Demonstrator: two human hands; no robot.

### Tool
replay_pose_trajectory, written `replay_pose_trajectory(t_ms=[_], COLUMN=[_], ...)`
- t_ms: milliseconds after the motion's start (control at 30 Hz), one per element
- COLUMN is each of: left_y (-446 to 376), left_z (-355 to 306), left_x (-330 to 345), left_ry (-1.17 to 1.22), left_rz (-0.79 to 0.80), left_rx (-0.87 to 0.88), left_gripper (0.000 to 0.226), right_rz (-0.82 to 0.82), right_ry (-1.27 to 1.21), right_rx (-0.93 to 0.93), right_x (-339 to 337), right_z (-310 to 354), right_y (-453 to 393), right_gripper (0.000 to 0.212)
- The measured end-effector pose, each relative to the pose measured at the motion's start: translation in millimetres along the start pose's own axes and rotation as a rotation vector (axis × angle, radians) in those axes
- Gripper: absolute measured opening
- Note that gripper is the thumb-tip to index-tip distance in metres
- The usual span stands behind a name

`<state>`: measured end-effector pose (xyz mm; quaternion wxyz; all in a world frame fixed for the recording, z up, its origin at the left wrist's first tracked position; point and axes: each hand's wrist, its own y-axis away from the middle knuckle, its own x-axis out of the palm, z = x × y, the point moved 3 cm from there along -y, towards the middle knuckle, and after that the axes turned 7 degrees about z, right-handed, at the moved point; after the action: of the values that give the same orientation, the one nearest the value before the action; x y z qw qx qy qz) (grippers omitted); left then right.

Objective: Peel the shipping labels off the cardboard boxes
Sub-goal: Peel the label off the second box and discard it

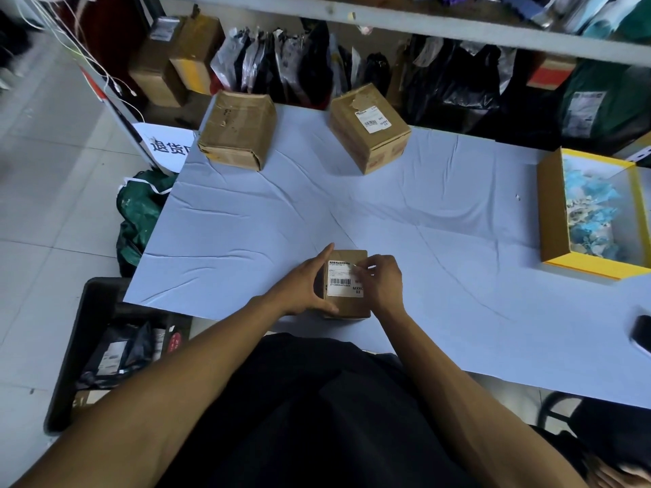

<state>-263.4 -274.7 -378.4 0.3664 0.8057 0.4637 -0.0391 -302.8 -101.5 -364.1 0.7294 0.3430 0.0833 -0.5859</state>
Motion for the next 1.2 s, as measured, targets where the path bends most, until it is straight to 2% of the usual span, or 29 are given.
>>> replay_pose_trajectory(t_ms=[167, 300, 400, 600, 833, 1000, 1200], left_y=[0.0, 0.9, 1.3, 0.3, 0.1, 0.1, 2.2], left_z=[-1.7, -2.1, -3.0, -2.9, -3.4, -2.6, -3.3], left_x=[-0.5, 0.1, 0.3, 1.6, 1.7, 0.7, 0.8], left_ry=[0.003, 0.008, 0.008, 0.024, 0.011, -0.008, -0.035], left_rz=[-0.013, -0.015, -0.019, -0.028, -0.023, -0.032, -0.025], left_rx=[-0.008, -0.012, -0.016, -0.031, -0.048, -0.048, -0.045], left_gripper=[0.129, 0.128, 0.128, 0.127, 0.128, 0.128, 0.13], right_rz=[0.059, 0.058, 0.065, 0.059, 0.066, 0.06, 0.079], right_ry=[0.047, -0.083, -0.081, -0.047, -0.039, -0.029, -0.089], right_rx=[-0.005, -0.044, -0.047, -0.02, -0.106, -0.24, -0.176], right_x=[-1.7, -7.3, -7.4, -5.1, -8.2, -9.5, -11.5], right_z=[1.9, -3.3, -3.8, -3.0, -5.8, -4.1, -4.3], right_y=[-2.6, 1.8, 0.3, -6.7, -6.2, -2.1, -2.8], right_gripper=[0.01, 0.021, 0.013, 0.014, 0.007, 0.007, 0.007])
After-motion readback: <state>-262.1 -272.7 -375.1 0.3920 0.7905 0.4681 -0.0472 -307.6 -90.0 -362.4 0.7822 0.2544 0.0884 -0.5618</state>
